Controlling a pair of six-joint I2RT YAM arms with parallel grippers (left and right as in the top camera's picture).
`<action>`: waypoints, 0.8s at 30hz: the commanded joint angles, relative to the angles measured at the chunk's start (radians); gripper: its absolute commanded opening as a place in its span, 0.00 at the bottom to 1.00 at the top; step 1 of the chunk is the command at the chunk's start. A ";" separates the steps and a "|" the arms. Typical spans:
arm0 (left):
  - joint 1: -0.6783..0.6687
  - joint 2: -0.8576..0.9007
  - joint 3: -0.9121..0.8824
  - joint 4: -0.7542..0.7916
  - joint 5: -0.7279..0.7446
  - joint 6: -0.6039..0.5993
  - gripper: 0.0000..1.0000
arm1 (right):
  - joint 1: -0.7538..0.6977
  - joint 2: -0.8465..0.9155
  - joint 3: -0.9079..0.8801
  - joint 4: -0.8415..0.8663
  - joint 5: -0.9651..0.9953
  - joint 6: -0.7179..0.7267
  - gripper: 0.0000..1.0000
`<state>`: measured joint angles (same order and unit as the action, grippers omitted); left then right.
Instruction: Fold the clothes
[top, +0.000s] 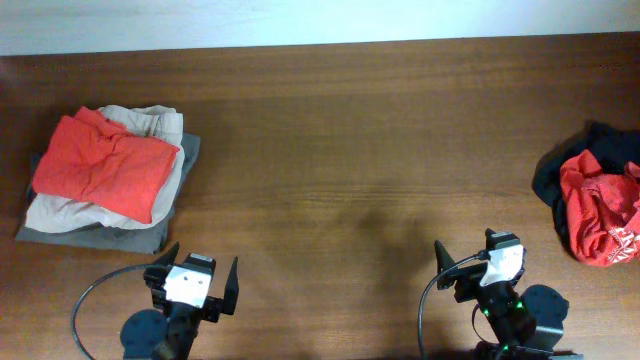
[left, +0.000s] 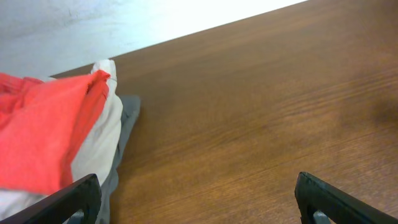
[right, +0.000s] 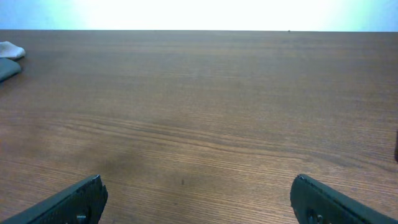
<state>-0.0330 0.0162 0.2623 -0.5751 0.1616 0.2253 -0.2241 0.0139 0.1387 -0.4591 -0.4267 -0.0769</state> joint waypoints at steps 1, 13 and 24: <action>0.005 -0.011 -0.047 0.031 0.015 0.016 0.99 | 0.008 -0.005 -0.007 0.002 0.010 0.011 0.99; 0.005 -0.009 -0.140 0.170 0.023 0.008 0.99 | 0.008 -0.005 -0.007 0.002 0.010 0.011 0.99; 0.005 -0.009 -0.140 0.170 0.023 0.008 0.99 | 0.008 -0.005 -0.007 0.002 0.010 0.011 0.99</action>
<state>-0.0330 0.0151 0.1326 -0.4129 0.1688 0.2249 -0.2245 0.0139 0.1387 -0.4591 -0.4263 -0.0750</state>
